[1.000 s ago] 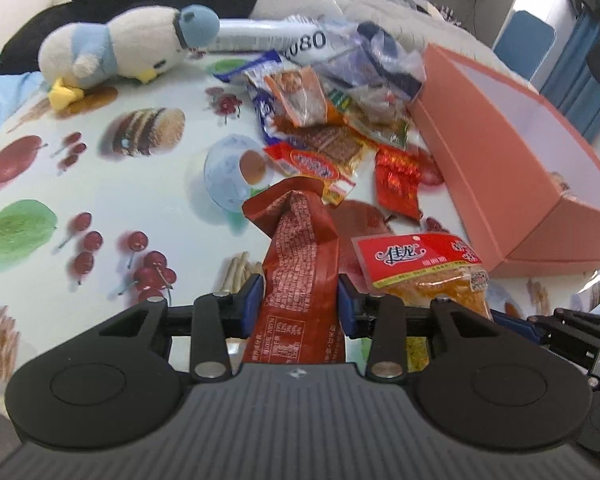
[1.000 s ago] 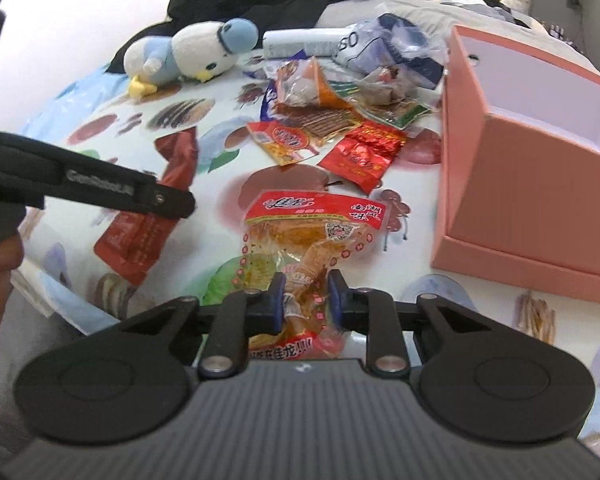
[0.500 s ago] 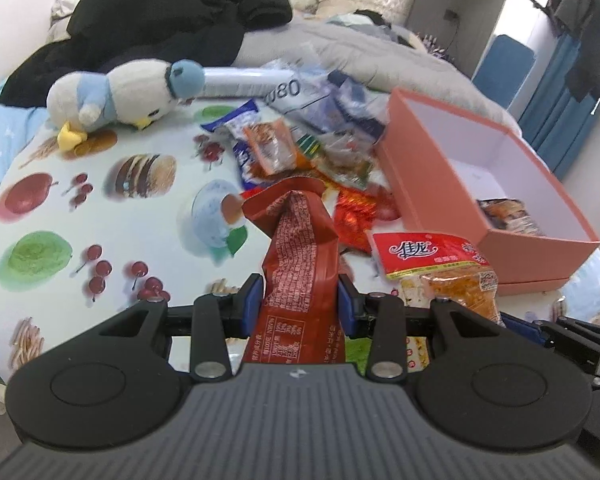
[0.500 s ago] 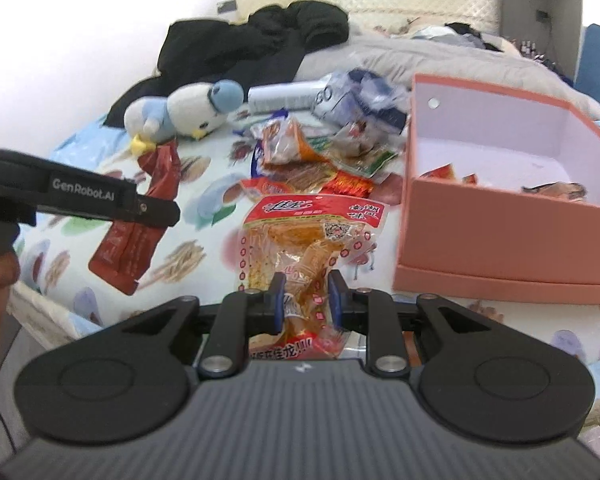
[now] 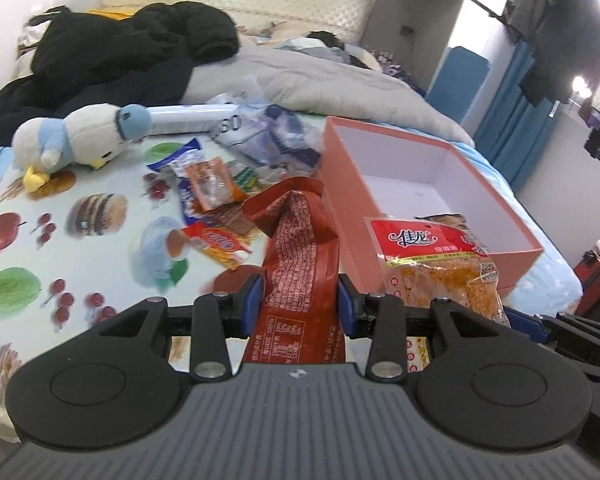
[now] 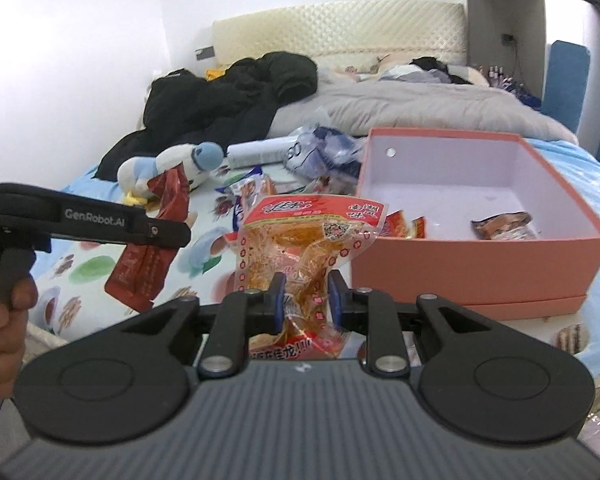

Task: Organize snacks
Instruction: 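Carry both packets over the pink box with both grippers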

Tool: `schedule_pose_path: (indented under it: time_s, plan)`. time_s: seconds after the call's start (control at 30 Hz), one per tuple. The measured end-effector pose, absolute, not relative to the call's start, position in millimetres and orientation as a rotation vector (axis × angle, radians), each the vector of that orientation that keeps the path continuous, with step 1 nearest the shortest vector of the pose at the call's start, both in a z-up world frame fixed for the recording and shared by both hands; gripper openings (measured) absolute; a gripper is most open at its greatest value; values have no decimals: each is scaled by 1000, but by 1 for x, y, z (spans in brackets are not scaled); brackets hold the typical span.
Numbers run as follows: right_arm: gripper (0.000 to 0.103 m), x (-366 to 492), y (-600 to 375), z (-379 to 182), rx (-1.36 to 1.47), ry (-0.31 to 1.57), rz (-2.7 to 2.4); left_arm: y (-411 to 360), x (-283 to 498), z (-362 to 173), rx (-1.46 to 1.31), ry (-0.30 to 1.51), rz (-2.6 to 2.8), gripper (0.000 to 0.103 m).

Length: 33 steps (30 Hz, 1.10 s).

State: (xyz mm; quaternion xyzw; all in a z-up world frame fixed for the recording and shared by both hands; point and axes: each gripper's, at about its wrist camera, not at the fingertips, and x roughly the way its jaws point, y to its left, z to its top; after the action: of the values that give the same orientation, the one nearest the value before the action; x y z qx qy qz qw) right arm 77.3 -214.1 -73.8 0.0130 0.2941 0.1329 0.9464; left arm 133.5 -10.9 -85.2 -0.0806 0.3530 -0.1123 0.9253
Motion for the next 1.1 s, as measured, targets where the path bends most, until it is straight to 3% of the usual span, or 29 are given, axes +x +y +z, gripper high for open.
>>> schedule_pose_path:
  time_s: [0.47, 0.87, 1.1]
  plan:
    - [25, 63, -274, -60, 67, 572, 124, -85, 148, -76, -145, 711, -409, 44]
    - [25, 141, -326, -45, 70, 522, 27, -155, 251, -61, -105, 703, -497, 44]
    - [25, 202, -349, -63, 47, 617, 3, -182, 324, -84, -121, 825, -480, 45]
